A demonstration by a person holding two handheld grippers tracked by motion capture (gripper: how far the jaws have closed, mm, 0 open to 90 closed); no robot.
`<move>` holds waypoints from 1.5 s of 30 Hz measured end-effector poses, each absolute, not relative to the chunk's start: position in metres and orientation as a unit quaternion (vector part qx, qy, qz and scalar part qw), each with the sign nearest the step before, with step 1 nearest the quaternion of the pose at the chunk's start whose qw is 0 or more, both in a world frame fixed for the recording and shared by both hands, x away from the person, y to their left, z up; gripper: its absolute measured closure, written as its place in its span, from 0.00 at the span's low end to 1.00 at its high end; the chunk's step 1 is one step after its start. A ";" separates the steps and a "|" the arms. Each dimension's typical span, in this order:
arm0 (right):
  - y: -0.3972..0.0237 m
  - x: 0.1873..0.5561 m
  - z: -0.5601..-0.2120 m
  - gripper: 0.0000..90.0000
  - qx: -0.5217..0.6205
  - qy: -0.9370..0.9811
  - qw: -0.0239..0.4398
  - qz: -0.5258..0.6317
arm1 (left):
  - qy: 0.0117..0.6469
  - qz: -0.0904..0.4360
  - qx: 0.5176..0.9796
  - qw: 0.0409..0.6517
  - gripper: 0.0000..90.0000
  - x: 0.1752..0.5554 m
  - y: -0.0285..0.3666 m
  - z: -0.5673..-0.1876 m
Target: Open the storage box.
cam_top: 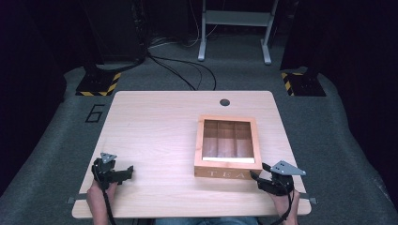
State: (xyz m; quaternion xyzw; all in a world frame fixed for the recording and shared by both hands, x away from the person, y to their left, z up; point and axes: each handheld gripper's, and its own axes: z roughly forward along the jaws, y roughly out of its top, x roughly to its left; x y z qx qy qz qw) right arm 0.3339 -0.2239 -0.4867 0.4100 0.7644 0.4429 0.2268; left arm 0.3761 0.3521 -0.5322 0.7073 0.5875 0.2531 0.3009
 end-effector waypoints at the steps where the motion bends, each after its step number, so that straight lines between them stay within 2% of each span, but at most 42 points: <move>1: -0.224 0.334 -0.486 0.48 0.407 0.765 0.227 0.444 | 0.588 0.253 0.707 0.301 0.00 0.376 0.352 -0.532; 8: -0.224 0.333 -0.485 0.50 0.409 0.759 0.230 0.452 | 0.587 0.253 0.707 0.301 0.00 0.376 0.352 -0.532; 15: -0.222 0.329 -0.482 0.49 0.409 0.742 0.264 0.461 | 0.588 0.253 0.707 0.301 0.00 0.376 0.352 -0.532; 31: -0.218 0.339 -0.478 0.47 0.405 0.726 0.288 0.475 | 0.588 0.253 0.707 0.301 0.00 0.376 0.352 -0.532; 38: -0.217 0.344 -0.471 0.47 0.400 0.711 0.316 0.484 | 0.588 0.253 0.707 0.301 0.00 0.376 0.352 -0.532; 42: -0.214 0.346 -0.468 0.49 0.404 0.697 0.332 0.491 | 0.587 0.253 0.707 0.301 0.00 0.376 0.352 -0.532; 45: -0.214 0.347 -0.466 0.57 0.401 0.684 0.354 0.496 | 0.587 0.253 0.707 0.301 0.00 0.376 0.352 -0.532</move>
